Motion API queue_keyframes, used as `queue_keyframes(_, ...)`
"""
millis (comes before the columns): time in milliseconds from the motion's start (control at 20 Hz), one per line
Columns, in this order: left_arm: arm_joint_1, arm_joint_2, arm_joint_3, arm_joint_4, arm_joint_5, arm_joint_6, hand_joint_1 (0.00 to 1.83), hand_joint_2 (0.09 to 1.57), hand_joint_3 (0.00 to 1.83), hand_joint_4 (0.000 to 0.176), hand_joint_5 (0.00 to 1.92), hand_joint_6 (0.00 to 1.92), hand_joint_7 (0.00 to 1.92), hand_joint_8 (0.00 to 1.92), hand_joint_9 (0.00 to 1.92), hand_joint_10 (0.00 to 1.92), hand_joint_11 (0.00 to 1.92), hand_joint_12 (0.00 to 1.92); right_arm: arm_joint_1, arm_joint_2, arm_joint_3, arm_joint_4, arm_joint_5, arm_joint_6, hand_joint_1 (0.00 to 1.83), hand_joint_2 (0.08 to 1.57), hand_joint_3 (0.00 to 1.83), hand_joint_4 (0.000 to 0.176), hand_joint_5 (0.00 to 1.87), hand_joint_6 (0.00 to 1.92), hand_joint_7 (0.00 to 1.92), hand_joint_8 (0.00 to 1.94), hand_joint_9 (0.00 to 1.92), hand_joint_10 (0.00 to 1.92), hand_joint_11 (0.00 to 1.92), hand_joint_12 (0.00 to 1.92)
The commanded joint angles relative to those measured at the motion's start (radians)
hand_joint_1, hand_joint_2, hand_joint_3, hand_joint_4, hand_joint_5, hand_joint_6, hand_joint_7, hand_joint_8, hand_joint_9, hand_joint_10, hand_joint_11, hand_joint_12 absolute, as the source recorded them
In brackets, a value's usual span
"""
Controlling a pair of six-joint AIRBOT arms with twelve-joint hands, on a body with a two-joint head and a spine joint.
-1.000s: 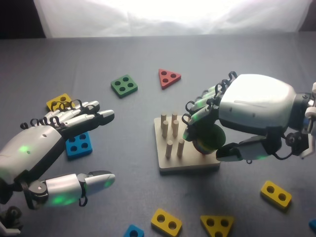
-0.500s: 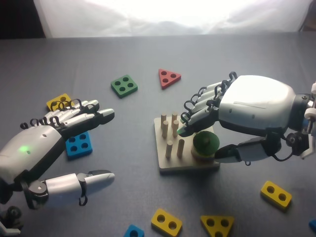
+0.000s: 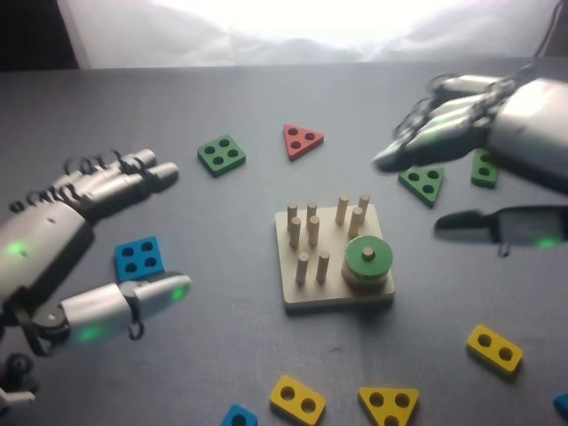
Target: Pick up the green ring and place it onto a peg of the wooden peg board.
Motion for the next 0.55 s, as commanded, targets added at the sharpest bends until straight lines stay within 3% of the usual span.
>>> queue_keyframes(0, -0.006, 0.009, -0.006, 0.016, -0.164, -0.005, 0.8, 1.06, 0.0, 0.0, 0.4, 0.0, 0.22, 0.0, 0.2, 0.01, 0.0, 0.64, -0.004, 0.012, -0.012, 0.06, 0.23, 0.003, 1.11, 1.04, 0.0, 0.0, 0.71, 0.0, 0.73, 0.01, 0.63, 0.27, 0.36, 0.88)
queue_keyframes(50, -0.006, 0.015, -0.01, 0.014, -0.188, -0.005, 0.8, 1.05, 0.0, 0.029, 0.38, 0.0, 0.24, 0.0, 0.18, 0.0, 0.0, 0.55, -0.03, 0.029, -0.023, 0.1, 0.285, 0.003, 1.09, 1.09, 0.0, 0.0, 0.7, 0.0, 0.69, 0.0, 0.64, 0.2, 0.39, 0.84)
queue_keyframes(100, -0.006, 0.02, -0.015, 0.014, -0.206, -0.005, 0.8, 1.06, 0.0, 0.039, 0.38, 0.0, 0.24, 0.0, 0.17, 0.0, 0.0, 0.51, -0.056, 0.042, -0.032, 0.136, 0.339, 0.003, 1.1, 1.09, 0.0, 0.0, 0.7, 0.0, 0.69, 0.0, 0.67, 0.15, 0.4, 0.85)
queue_keyframes(200, -0.006, 0.027, -0.027, 0.019, -0.243, -0.005, 0.84, 1.07, 0.0, 0.041, 0.38, 0.0, 0.25, 0.0, 0.14, 0.0, 0.0, 0.29, -0.136, 0.066, -0.054, 0.235, 0.492, 0.003, 1.03, 1.13, 0.0, 0.0, 0.69, 0.0, 0.72, 0.0, 0.72, 0.11, 0.4, 0.86)
queue_keyframes(300, -0.006, 0.031, -0.034, 0.024, -0.268, -0.005, 0.82, 1.08, 0.0, 0.018, 0.36, 0.0, 0.24, 0.0, 0.2, 0.01, 0.0, 0.67, -0.201, 0.077, -0.072, 0.317, 0.613, 0.001, 0.96, 1.21, 0.0, 0.0, 0.68, 0.0, 0.71, 0.0, 0.77, 0.04, 0.51, 0.66)
queue_keyframes(400, -0.006, 0.036, -0.039, 0.028, -0.29, -0.007, 0.8, 1.08, 0.0, 0.057, 0.32, 0.0, 0.27, 0.01, 0.27, 0.01, 0.03, 0.87, -0.253, 0.084, -0.094, 0.369, 0.715, -0.003, 0.71, 1.29, 0.01, 0.0, 0.66, 0.0, 0.81, 0.02, 0.9, 0.04, 0.56, 0.72)
queue_keyframes(450, -0.006, 0.036, -0.039, 0.032, -0.299, -0.013, 0.78, 1.08, 0.0, 0.095, 0.29, 0.0, 0.26, 0.0, 0.26, 0.01, 0.01, 0.93, -0.271, 0.084, -0.109, 0.376, 0.753, -0.004, 0.68, 1.32, 0.0, 0.0, 0.66, 0.0, 0.87, 0.01, 0.95, 0.04, 0.64, 0.72)
queue_keyframes(500, -0.006, 0.035, -0.04, 0.036, -0.302, -0.016, 0.78, 1.08, 0.0, 0.095, 0.29, 0.0, 0.26, 0.0, 0.26, 0.01, 0.01, 0.93, -0.281, 0.082, -0.116, 0.377, 0.773, -0.008, 0.68, 1.32, 0.0, 0.0, 0.66, 0.0, 0.87, 0.01, 0.95, 0.04, 0.64, 0.72)
